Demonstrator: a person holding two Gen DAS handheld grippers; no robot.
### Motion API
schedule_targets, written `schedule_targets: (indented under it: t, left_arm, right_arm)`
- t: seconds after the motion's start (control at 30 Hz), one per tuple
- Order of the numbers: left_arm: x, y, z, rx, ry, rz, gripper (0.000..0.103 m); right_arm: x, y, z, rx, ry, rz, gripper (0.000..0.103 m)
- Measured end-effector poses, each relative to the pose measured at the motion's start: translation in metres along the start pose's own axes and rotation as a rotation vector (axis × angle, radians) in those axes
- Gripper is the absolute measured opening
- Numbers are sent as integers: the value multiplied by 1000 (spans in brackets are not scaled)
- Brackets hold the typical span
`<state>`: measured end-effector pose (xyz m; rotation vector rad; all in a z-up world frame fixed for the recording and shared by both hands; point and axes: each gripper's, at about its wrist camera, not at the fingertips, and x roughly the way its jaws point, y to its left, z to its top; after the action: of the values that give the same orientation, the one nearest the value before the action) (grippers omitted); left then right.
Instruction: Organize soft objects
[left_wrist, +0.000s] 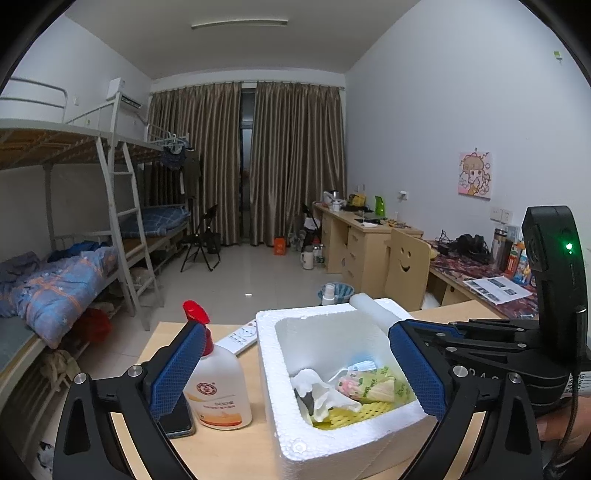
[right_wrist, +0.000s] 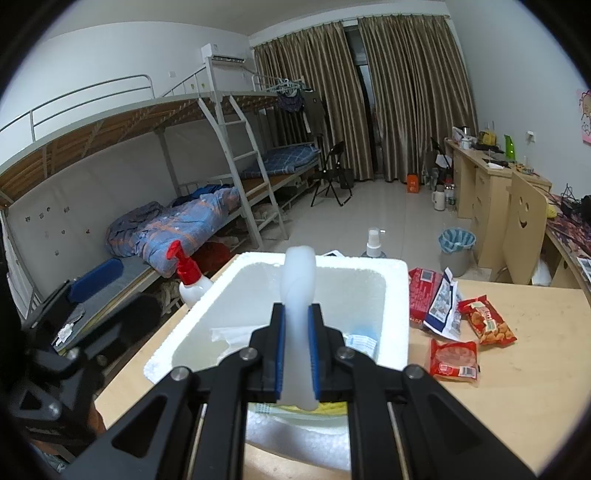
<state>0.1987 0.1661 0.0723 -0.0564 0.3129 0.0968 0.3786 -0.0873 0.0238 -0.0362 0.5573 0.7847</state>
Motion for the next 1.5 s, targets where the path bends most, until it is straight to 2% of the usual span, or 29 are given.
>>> schedule_targets:
  t: [0.17, 0.33, 0.4, 0.43, 0.47, 0.53, 0.57, 0.93, 1.0, 1.03, 1.07, 1.23, 1.5]
  left_arm:
    - [4, 3, -1, -9, 4, 12, 100]
    - [8, 8, -2, -25, 15, 11, 101]
    - [8, 9, -2, -26, 17, 14, 101]
    - [8, 9, -2, -27, 17, 16, 101]
    - [9, 10, -2, -27, 19, 18, 101]
    - [9, 11, -1, -32, 19, 22, 101]
    - [9, 12, -1, -36, 17, 26, 101]
    - [-9, 6, 2, -29, 11, 19, 101]
    - [-15, 3, 3, -35, 4, 19, 101]
    - [-20, -1, 3, -32, 6, 19, 101]
    - [-23, -2, 4, -29, 8, 16, 101]
    - [-45, -12, 4, -24, 0, -1, 101]
    - [-90, -26, -2, -19, -32, -6, 101]
  right_arm:
    - [5, -1, 1, 3, 12, -4, 15]
    - [8, -3, 2, 20, 30, 8, 25]
    - [6, -4, 2, 28, 30, -12, 27]
    - [5, -4, 2, 27, 29, -13, 33]
    - [4, -4, 2, 31, 27, -7, 46]
    - [1, -6, 4, 38, 14, -14, 64]
    - [-2, -6, 4, 38, 5, -22, 67]
    - [-40, -12, 1, 66, -44, -40, 73]
    - [-53, -13, -2, 69, -61, -44, 83]
    - [-59, -14, -2, 72, -71, -48, 94]
    - [-66, -15, -3, 77, -85, -52, 99]
    - [-104, -17, -11, 80, -146, -110, 103]
    - [-145, -7, -29, 65, -190, -131, 103]
